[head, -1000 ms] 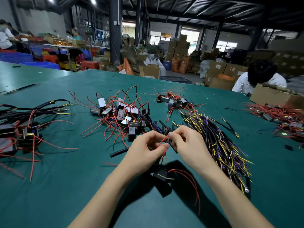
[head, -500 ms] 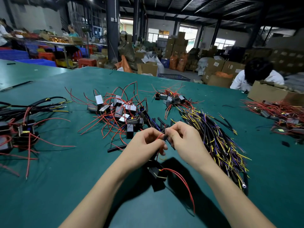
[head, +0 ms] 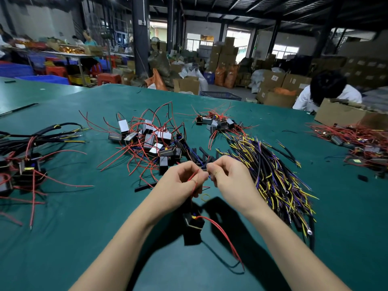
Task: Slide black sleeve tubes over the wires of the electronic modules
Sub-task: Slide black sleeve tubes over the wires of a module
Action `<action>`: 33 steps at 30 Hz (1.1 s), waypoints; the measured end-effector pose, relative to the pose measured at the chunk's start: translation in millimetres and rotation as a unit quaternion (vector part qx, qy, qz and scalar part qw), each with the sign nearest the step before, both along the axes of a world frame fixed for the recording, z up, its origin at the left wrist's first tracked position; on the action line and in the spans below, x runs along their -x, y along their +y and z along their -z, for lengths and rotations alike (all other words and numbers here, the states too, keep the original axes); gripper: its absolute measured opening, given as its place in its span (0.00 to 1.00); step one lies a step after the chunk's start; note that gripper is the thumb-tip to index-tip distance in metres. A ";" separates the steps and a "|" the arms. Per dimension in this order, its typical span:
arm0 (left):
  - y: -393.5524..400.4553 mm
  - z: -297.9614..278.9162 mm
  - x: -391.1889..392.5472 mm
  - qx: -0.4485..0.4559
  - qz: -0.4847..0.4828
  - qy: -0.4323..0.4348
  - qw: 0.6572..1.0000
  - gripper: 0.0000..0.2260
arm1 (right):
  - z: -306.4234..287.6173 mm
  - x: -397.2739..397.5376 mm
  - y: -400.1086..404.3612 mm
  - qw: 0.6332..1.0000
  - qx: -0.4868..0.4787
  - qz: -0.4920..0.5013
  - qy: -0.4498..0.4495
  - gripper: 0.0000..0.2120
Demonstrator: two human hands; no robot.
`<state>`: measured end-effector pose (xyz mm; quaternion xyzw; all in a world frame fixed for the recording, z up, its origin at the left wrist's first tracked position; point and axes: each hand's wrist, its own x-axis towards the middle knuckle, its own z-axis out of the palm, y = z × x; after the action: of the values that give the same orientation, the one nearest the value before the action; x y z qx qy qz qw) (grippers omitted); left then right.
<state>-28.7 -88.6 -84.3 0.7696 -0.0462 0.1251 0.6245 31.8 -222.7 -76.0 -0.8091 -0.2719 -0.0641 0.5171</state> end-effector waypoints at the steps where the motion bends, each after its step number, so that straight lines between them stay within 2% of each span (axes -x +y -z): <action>1: 1.6 -1.8 0.7 0.010 0.007 0.004 1.000 0.07 | -0.5 -0.2 0.4 1.000 -0.007 -0.002 0.004 0.13; 6: 2.4 -16.6 7.6 0.030 0.005 -0.047 0.998 0.03 | -17.5 2.5 -0.3 0.997 -0.057 -0.043 -0.005 0.12; 10: -1.6 -29.8 12.0 0.064 0.004 -0.090 0.994 0.05 | -35.6 6.6 -6.2 0.992 -0.096 -0.080 -0.011 0.11; 16: -4.1 -28.9 12.5 0.064 -0.031 -0.054 0.996 0.03 | -34.9 9.8 -5.1 0.994 -0.079 -0.079 -0.013 0.12; 20: -4.8 -20.7 10.2 0.053 -0.008 -0.031 0.998 0.01 | -25.2 5.3 -5.0 0.998 -0.037 -0.043 -0.027 0.13; 25: -7.7 -9.0 7.7 0.004 0.016 -0.016 1.000 0.11 | -15.3 -3.6 -9.8 0.996 -0.078 -0.025 0.044 0.11; 33: -16.9 5.0 0.5 -0.012 -0.053 -0.072 0.996 0.08 | -10.0 -9.0 -15.0 0.979 -0.138 -0.062 0.135 0.10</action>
<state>-29.3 -105.5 -89.3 0.7672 -0.0516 0.2132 0.6028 40.8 -237.7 -66.0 -0.7129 -0.2376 0.0408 0.6585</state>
